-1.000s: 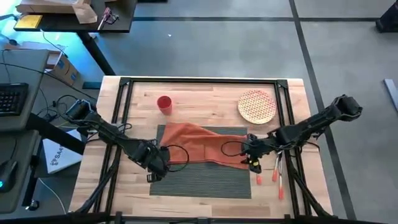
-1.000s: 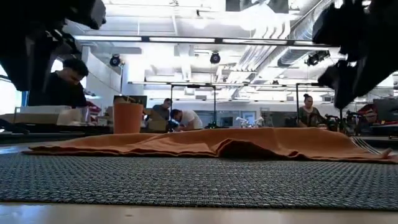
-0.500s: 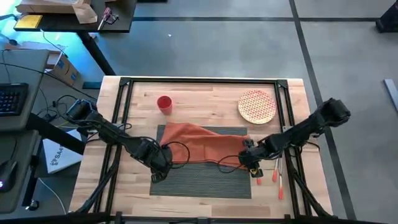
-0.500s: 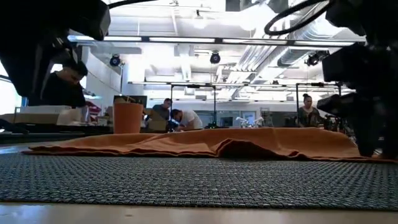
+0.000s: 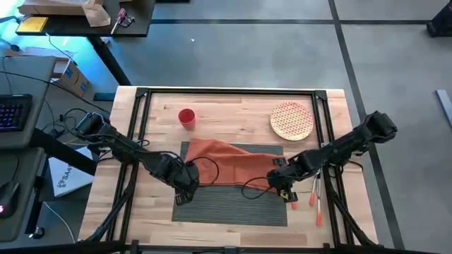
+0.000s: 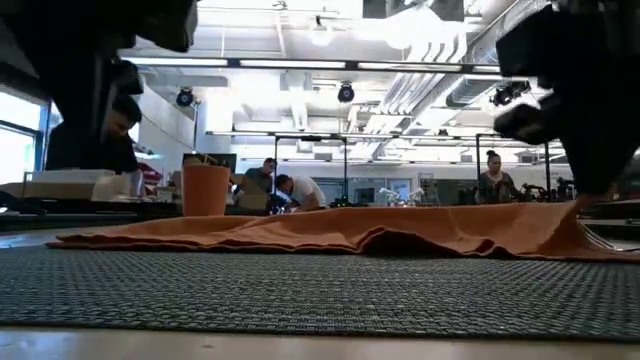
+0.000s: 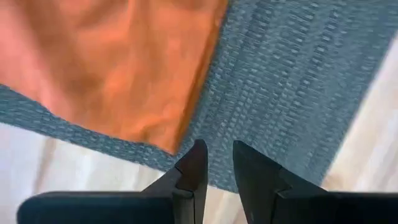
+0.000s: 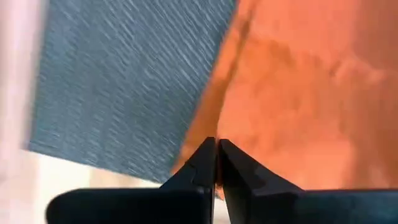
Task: Set table place
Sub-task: Fold the orange table napkin
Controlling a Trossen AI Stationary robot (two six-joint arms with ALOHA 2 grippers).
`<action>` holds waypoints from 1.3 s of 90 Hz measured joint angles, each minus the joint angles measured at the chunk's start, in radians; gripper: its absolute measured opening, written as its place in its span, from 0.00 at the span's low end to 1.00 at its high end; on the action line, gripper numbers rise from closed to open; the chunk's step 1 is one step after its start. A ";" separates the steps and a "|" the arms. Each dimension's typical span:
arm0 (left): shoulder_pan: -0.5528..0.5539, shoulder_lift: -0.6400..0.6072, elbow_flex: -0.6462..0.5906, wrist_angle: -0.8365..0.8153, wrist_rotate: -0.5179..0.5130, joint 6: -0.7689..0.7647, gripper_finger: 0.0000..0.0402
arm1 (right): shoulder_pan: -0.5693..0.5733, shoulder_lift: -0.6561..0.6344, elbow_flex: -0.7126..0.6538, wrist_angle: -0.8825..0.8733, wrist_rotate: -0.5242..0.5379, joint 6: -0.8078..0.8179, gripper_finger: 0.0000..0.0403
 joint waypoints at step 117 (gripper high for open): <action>0.230 0.272 0.030 1.104 -0.251 0.543 0.46 | -0.166 -0.415 0.050 0.105 0.433 0.664 0.00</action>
